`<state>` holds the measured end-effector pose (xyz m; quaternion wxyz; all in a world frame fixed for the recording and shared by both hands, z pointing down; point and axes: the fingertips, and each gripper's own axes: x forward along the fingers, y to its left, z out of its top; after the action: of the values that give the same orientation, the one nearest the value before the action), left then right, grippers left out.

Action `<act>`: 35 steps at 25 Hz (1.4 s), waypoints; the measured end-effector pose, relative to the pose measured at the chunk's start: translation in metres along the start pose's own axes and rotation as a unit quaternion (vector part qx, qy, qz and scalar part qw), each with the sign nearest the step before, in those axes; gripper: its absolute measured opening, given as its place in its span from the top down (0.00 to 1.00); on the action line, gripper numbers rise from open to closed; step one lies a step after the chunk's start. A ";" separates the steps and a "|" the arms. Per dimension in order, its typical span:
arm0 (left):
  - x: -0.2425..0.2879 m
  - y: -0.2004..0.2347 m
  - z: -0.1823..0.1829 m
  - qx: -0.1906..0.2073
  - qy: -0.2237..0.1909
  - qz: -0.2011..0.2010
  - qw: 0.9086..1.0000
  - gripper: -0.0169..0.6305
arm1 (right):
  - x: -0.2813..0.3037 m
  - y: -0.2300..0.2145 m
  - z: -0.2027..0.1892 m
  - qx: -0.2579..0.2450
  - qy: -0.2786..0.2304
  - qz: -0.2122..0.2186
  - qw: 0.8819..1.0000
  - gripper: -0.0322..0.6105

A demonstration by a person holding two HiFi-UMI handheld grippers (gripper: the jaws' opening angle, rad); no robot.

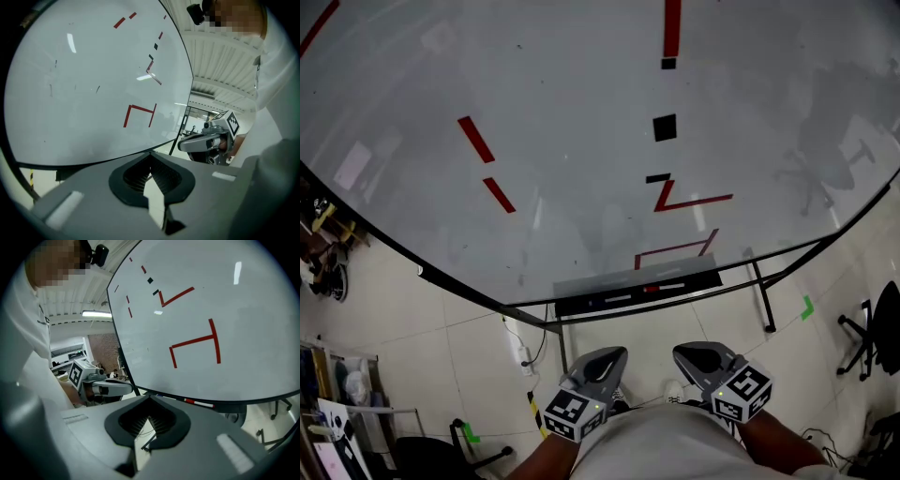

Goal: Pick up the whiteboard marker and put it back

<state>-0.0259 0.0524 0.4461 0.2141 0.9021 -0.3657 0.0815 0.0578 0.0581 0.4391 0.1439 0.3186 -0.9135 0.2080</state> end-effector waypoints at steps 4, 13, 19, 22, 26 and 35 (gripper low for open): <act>0.002 -0.030 -0.007 -0.004 -0.009 0.040 0.999 0.95 | -0.034 -0.007 -0.008 -0.006 -0.001 0.026 1.000 0.95; 0.007 -0.093 -0.029 0.010 -0.011 0.090 0.996 0.95 | -0.076 -0.013 -0.030 -0.024 0.008 0.085 0.996 0.95; 0.004 -0.106 -0.043 0.006 0.015 0.066 0.998 0.95 | -0.089 -0.005 -0.036 -0.001 -0.002 0.070 0.998 0.95; -0.002 -0.097 -0.035 0.004 0.020 0.056 0.998 0.95 | -0.084 0.002 -0.035 0.008 -0.009 0.056 0.998 0.95; -0.014 -0.082 -0.025 0.012 0.017 0.043 0.999 0.95 | -0.069 0.012 -0.034 0.021 -0.014 0.038 0.999 0.95; -0.035 -0.067 -0.025 0.017 0.015 0.017 1.000 0.95 | -0.050 0.038 -0.033 0.013 -0.009 0.020 1.000 0.95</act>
<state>-0.0038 0.1288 0.4363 0.2024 0.8979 -0.3765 0.1053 0.0754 0.1271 0.4371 0.1268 0.3040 -0.9182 0.2202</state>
